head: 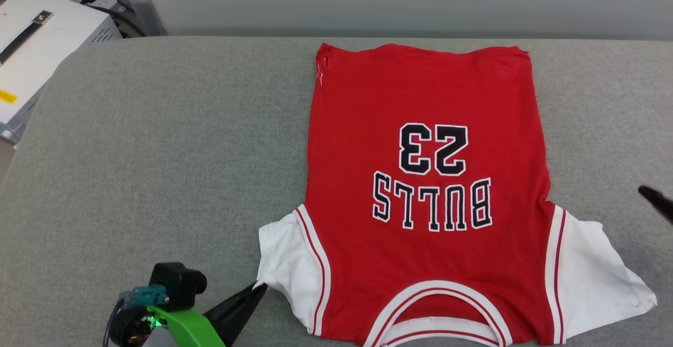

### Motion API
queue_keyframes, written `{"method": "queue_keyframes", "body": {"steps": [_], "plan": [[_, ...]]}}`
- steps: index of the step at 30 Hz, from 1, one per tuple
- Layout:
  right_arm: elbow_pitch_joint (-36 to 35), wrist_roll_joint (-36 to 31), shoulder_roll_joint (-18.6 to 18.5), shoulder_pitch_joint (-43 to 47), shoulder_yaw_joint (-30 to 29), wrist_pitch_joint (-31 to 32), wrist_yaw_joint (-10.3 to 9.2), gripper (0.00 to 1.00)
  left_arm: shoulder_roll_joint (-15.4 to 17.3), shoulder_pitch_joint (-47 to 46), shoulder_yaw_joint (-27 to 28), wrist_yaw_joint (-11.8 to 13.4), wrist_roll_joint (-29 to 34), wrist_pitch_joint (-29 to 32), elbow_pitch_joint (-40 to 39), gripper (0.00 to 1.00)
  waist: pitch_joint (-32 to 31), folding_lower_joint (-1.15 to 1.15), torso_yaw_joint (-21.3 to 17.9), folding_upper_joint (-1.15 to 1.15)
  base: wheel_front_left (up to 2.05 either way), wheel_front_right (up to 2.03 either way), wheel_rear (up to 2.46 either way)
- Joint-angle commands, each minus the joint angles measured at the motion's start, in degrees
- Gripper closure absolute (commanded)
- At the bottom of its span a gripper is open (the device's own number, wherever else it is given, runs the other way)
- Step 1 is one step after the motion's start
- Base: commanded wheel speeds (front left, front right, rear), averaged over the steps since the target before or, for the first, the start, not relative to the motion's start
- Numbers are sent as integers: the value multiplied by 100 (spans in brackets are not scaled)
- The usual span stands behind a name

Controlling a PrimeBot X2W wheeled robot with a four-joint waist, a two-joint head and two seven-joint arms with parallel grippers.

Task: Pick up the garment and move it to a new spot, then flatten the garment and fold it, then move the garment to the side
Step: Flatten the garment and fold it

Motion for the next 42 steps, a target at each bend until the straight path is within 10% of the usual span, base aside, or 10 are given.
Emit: {"method": "queue_keyframes", "body": {"steps": [1,22,39,42], "plan": [[-73,-71,67,-320,-81,128,-4,0,92,-67,18,59,6,87,-198,100,473,0,311,58,0,0,0],[1295,-1928,205,-4368,-821,2389,-4,0,-24,-999,-192,97,805,565,-1623,100,2730,0,1759,58,0,0,0],[2105,-2755,205,-4711,-867,2581,-4,0,-365,-1131,-274,42,828,366,-1552,100,3122,0,2134,58,0,0,0],[2119,-2662,189,-4648,-769,2656,-4,100,-353,-1150,-244,51,810,360,-1534,100,3102,0,2103,58,0,0,0]]}}
